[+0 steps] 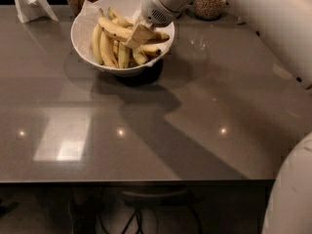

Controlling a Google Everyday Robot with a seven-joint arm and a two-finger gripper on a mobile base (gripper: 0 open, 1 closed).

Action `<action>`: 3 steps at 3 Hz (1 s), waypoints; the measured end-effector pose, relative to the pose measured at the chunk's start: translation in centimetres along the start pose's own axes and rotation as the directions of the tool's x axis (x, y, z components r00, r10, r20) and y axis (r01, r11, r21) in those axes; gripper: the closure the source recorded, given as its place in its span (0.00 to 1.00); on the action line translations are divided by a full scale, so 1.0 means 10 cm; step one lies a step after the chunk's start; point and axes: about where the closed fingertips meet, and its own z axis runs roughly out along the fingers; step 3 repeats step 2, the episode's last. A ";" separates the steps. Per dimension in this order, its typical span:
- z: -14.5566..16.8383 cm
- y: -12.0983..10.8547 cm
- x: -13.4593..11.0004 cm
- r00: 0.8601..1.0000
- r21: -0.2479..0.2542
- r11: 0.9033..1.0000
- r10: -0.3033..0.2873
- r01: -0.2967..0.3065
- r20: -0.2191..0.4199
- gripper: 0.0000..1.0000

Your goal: Pick banana from white bowl

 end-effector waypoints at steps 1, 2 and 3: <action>-0.19 0.08 -0.02 0.999 -0.004 0.999 -0.049 0.049 0.014 1.00; -0.45 0.22 0.19 0.998 -0.021 0.997 -0.069 0.069 0.000 1.00; -0.45 0.22 0.19 0.998 -0.021 0.997 -0.069 0.069 0.000 1.00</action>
Offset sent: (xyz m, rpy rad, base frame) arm -0.0671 -0.0823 0.0227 -0.0559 -0.0145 0.0786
